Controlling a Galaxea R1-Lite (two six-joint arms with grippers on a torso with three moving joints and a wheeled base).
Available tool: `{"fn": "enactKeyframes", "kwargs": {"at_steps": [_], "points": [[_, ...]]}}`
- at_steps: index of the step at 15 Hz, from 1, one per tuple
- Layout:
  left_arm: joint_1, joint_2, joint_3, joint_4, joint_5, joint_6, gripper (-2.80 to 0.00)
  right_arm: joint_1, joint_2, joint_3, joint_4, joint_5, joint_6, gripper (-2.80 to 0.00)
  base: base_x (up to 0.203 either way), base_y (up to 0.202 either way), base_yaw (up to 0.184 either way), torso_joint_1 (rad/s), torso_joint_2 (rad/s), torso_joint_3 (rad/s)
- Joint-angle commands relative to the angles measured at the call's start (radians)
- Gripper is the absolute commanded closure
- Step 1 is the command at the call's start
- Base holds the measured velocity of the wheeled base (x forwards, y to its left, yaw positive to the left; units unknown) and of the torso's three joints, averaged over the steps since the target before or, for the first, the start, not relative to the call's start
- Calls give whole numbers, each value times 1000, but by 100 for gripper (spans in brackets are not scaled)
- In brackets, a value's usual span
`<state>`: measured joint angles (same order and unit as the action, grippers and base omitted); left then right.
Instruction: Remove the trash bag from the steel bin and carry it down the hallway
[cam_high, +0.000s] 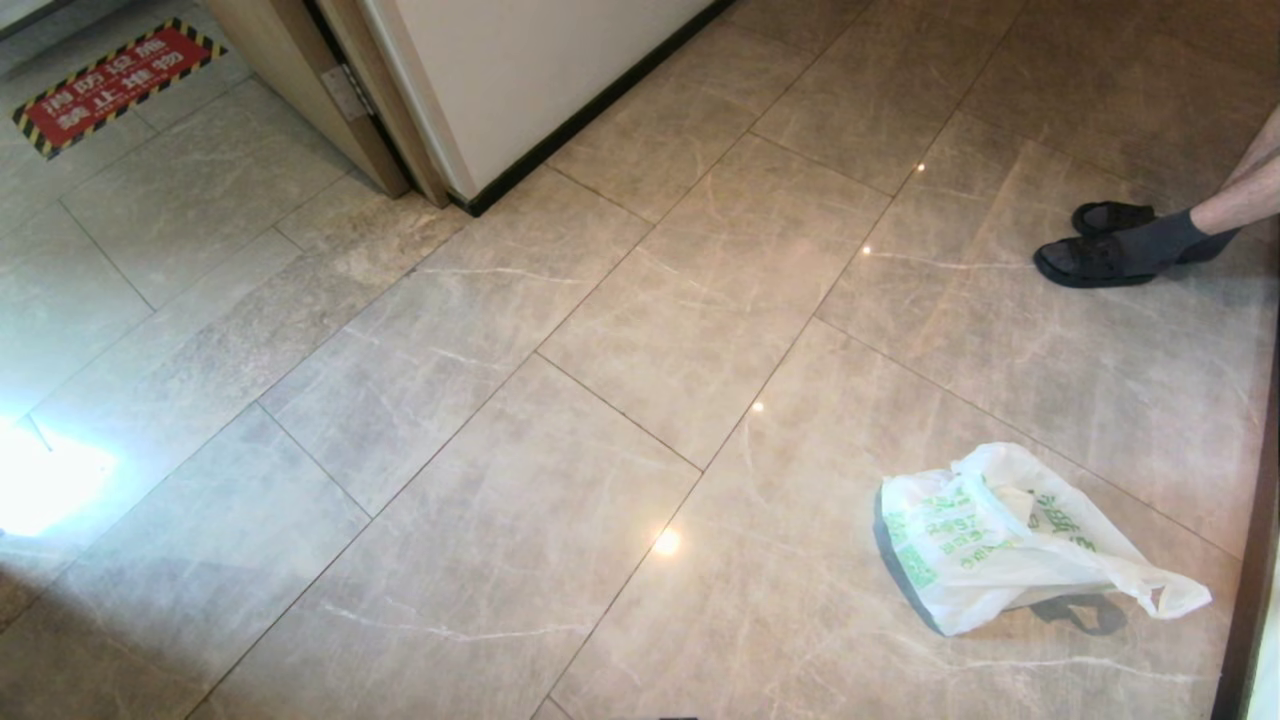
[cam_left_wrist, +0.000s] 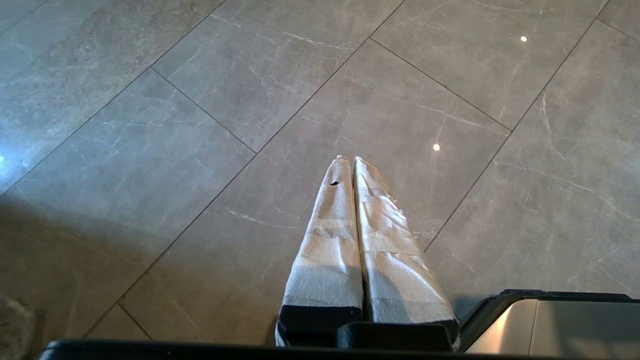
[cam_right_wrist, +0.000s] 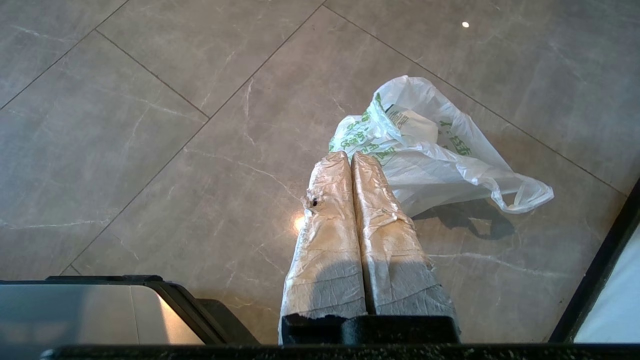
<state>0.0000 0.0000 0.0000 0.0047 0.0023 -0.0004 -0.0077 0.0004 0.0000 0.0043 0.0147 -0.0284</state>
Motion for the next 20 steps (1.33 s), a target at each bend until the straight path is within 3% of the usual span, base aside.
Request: {"fn": "enactKeyframes", "kwargs": {"at_steps": [1, 5, 20], "points": [[0, 1, 0, 0, 1, -7, 0, 0, 0, 0, 0, 1, -1, 0, 0, 0, 0, 0, 0, 0], [0, 0, 0, 1, 1, -7, 0, 0, 0, 0, 0, 1, -2, 0, 0, 0, 0, 1, 0, 35], [0, 0, 0, 0, 1, -7, 0, 0, 0, 0, 0, -4, 8, 0, 0, 0, 0, 2, 2, 199]]}}
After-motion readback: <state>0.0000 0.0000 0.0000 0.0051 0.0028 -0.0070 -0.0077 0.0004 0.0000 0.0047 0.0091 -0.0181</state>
